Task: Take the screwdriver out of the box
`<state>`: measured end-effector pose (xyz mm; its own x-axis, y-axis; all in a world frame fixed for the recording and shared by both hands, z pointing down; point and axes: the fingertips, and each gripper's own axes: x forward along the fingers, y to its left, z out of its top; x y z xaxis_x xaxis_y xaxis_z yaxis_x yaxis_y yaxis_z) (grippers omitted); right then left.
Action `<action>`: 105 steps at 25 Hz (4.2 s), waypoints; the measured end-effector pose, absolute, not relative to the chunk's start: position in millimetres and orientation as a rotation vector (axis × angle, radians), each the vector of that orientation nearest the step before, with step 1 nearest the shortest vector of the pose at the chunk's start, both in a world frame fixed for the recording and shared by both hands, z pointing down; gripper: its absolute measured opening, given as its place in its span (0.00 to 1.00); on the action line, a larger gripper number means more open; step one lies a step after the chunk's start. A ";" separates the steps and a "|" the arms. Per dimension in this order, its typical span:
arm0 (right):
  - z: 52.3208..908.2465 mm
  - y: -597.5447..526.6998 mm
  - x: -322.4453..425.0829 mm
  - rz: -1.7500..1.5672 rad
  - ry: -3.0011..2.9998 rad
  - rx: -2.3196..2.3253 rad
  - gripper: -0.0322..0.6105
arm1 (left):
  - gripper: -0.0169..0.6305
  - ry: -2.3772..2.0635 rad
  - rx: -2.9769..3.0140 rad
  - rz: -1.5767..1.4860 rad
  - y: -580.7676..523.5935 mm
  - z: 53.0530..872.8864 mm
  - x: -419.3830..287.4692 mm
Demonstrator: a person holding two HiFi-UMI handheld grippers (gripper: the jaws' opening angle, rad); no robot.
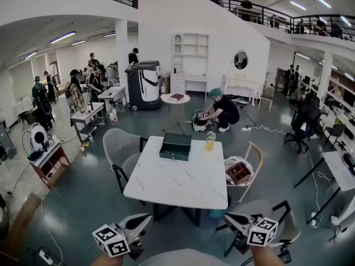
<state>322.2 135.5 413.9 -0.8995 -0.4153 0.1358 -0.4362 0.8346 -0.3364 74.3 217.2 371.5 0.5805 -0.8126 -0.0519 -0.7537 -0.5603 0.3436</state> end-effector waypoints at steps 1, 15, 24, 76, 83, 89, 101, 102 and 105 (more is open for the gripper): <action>415.1 133.4 326.7 0.563 -2.956 0.685 0.06 | 0.02 -1.289 2.530 -0.291 215.3 371.9 78.9; 421.9 99.0 322.9 0.452 -2.906 0.752 0.06 | 0.02 -1.279 2.509 -0.291 173.5 381.5 68.8; 409.2 49.3 254.9 0.311 -2.837 0.882 0.06 | 0.02 -1.213 2.546 -0.303 109.2 384.3 -7.7; 438.3 -225.5 94.7 0.431 -2.860 0.634 0.06 | 0.02 -1.367 2.422 -0.265 -118.2 402.8 -144.5; 447.3 -287.1 128.3 0.440 -2.877 0.560 0.06 | 0.02 -1.419 2.348 -0.258 -180.3 412.6 -102.2; 460.0 -322.2 146.7 0.451 -2.888 0.537 0.06 | 0.02 -1.437 2.357 -0.192 -217.6 417.4 -76.5; 473.4 -358.5 125.1 0.446 -2.839 0.693 0.06 | 0.02 -1.277 2.442 -0.116 -285.5 439.1 -96.7; 477.2 -359.9 121.6 0.453 -2.826 0.724 0.06 | 0.02 -1.250 2.453 -0.105 -291.6 444.6 -100.8; 487.8 -360.8 115.9 0.485 -2.788 0.816 0.06 | 0.02 -1.170 2.512 -0.054 -309.1 457.9 -109.8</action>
